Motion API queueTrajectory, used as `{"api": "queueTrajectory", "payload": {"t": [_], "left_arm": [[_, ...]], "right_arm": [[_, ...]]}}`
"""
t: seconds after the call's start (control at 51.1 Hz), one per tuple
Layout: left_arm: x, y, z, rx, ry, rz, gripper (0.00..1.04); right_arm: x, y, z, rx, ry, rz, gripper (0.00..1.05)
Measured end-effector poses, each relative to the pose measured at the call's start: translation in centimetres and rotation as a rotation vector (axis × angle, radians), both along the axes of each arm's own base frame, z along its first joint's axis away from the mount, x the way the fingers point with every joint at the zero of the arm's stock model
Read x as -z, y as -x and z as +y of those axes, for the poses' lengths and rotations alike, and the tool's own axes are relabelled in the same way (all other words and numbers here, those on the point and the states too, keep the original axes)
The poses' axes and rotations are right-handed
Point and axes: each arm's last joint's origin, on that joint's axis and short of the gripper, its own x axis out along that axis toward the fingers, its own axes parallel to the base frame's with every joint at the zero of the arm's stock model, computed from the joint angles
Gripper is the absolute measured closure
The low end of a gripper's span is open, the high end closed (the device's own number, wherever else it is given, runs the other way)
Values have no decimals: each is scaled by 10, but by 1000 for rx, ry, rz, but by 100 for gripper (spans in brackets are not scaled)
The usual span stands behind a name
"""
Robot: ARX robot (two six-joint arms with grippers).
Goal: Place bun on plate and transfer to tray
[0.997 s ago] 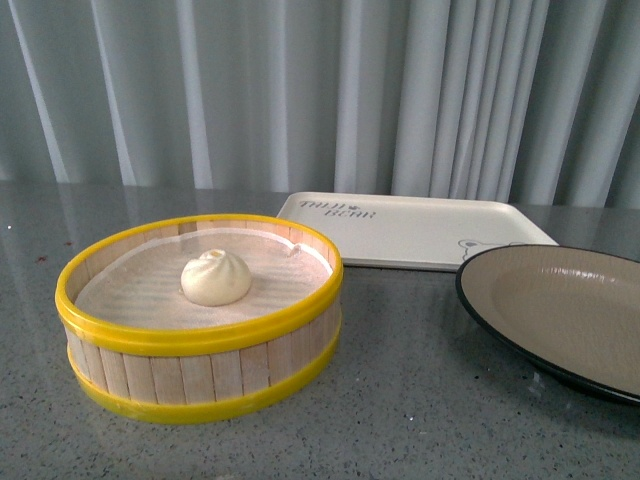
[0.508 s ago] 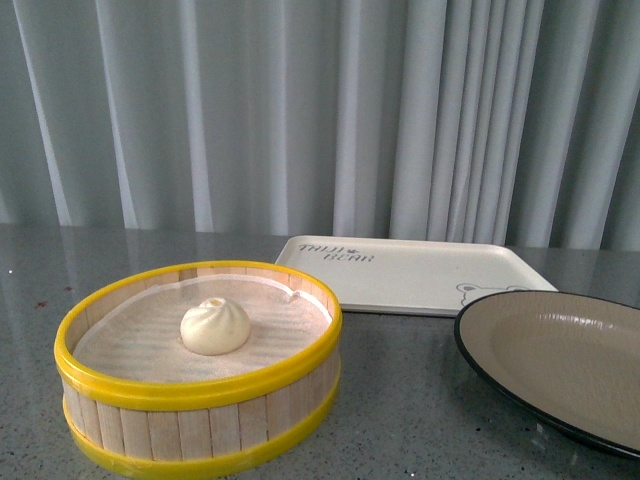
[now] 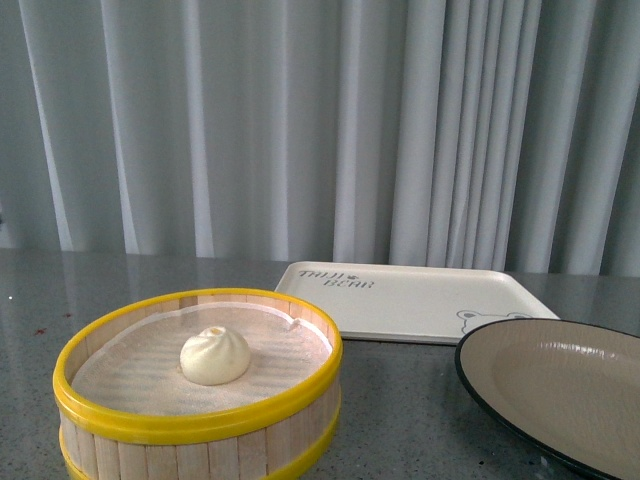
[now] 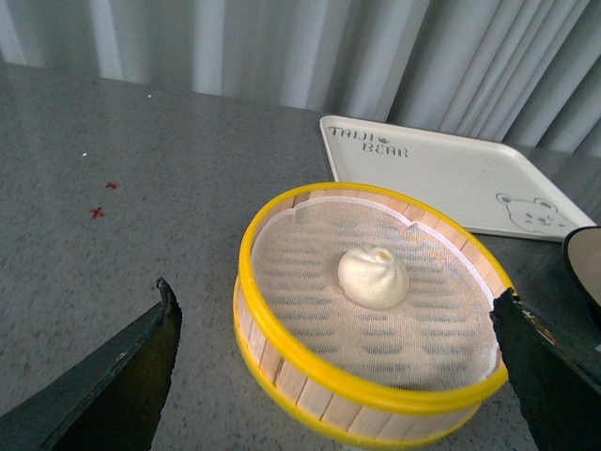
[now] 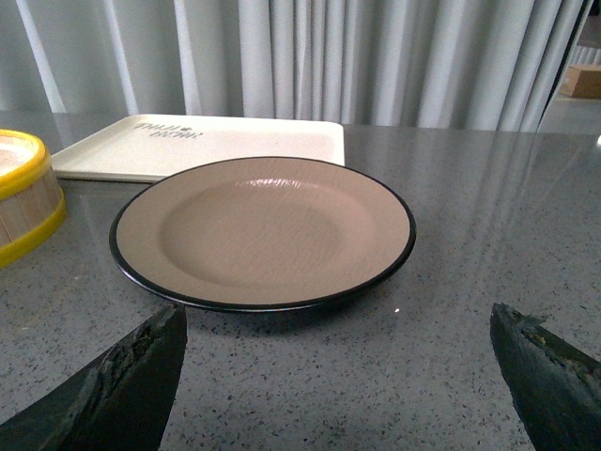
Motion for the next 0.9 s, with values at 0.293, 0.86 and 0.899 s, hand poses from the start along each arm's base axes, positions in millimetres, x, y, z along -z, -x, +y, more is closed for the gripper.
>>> {"api": "queueTrajectory", "payload": {"t": [0.293, 0.86, 0.899], "left_arm": [[-41, -77, -58, 61, -225, 190, 7], [-8, -129, -116, 58, -259, 459, 7], [-6, -131, -118, 58, -257, 465, 7]], "right_arm": [[0, 0, 0, 0, 0, 0, 9], [0, 0, 0, 0, 0, 0, 9], [0, 0, 0, 0, 0, 0, 9]]}}
